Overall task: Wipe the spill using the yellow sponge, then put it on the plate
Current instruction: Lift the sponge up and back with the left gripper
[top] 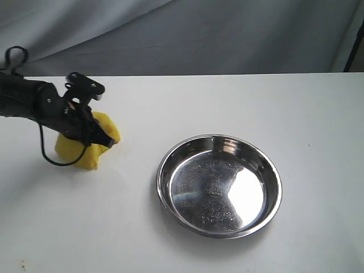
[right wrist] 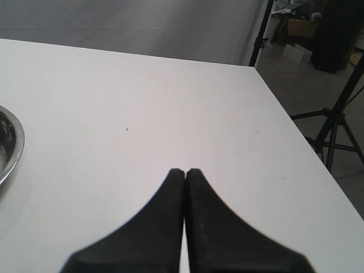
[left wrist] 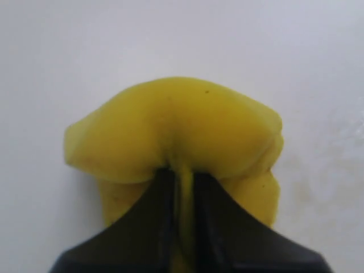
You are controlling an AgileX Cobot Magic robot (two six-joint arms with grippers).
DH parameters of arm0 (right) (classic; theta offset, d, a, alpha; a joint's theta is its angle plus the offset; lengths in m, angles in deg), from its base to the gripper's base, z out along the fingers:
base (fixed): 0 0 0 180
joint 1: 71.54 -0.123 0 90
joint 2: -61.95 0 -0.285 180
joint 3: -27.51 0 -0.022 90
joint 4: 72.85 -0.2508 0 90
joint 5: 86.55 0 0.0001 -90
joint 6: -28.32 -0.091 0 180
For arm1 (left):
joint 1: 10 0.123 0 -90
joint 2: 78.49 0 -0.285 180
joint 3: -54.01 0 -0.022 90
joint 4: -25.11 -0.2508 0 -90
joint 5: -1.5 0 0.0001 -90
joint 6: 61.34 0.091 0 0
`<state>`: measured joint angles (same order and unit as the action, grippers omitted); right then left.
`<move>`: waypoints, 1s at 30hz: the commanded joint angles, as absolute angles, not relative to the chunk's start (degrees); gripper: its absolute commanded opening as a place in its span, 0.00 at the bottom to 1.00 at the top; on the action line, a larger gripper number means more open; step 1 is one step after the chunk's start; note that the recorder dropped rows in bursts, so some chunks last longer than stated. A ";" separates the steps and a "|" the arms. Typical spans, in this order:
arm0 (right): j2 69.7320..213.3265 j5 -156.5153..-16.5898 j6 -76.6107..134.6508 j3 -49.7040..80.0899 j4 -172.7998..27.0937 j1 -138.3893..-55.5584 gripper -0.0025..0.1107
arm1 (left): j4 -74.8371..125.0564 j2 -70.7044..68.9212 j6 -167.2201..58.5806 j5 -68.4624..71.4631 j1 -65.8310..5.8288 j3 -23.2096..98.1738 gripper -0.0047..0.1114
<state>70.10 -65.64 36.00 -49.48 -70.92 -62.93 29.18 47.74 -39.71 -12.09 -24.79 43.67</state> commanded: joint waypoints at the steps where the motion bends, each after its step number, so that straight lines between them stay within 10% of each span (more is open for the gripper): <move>1: 69.73 -66.12 36.30 -49.70 -70.84 -63.02 0.02 | 30.64 50.26 -39.69 -15.14 -32.73 44.56 0.04; 11: 69.73 -66.12 36.30 -49.70 -70.84 -63.02 0.02 | 30.64 47.73 -40.72 -18.57 -38.41 45.19 0.04; 30: 69.73 -66.12 36.30 -49.70 -70.84 -63.02 0.02 | 30.45 30.04 -41.57 -27.43 -21.43 43.94 0.04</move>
<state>70.10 -65.64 36.00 -49.48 -70.92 -62.93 29.95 28.62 -41.06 -26.10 -22.76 45.02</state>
